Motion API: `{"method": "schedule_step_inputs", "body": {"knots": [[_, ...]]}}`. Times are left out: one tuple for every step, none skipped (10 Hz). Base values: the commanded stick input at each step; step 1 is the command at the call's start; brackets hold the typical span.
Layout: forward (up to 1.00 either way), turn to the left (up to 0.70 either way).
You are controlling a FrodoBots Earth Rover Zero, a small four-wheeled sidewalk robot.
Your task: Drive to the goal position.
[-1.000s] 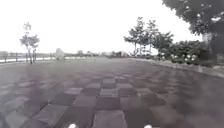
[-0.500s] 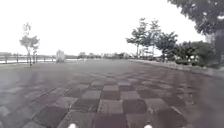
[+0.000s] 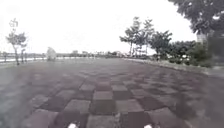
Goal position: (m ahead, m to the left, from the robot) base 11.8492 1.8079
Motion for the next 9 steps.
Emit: {"method": "schedule_step_inputs", "body": {"knots": [[0.85, 0.01], [0.85, 0.01], [0.85, 0.00], [0.85, -0.02], [0.85, -0.11], [0.85, -0.21], [0.85, -0.28], [0.85, -0.33], [0.85, -0.33]]}}
